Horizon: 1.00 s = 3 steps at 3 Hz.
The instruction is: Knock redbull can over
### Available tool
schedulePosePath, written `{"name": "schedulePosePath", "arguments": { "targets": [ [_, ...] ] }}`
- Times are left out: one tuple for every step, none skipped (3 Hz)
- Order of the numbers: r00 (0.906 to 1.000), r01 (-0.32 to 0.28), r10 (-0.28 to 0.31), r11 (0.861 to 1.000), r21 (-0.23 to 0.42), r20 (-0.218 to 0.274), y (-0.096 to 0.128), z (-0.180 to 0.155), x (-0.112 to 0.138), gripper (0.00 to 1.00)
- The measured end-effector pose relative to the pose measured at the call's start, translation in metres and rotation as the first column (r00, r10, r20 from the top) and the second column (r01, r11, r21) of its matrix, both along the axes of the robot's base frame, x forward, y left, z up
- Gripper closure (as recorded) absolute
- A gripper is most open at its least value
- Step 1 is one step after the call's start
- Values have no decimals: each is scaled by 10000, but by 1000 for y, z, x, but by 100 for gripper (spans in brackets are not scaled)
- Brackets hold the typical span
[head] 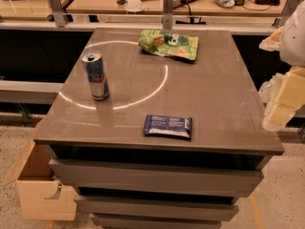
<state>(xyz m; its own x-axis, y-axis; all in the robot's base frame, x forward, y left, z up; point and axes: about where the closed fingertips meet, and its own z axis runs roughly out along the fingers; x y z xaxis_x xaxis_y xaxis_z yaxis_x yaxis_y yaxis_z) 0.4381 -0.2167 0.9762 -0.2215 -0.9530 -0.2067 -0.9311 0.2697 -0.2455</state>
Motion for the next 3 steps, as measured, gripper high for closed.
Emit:
{"name": "schedulePosePath", "arguments": {
  "targets": [
    [10000, 0, 0, 10000, 0, 0, 0, 0, 0, 0],
    [9999, -94, 88, 9973, 735, 88, 8, -4, 5, 0],
    [9950, -956, 786, 9294, 3566, 618, 49, -27, 44, 0]
  ]
}}
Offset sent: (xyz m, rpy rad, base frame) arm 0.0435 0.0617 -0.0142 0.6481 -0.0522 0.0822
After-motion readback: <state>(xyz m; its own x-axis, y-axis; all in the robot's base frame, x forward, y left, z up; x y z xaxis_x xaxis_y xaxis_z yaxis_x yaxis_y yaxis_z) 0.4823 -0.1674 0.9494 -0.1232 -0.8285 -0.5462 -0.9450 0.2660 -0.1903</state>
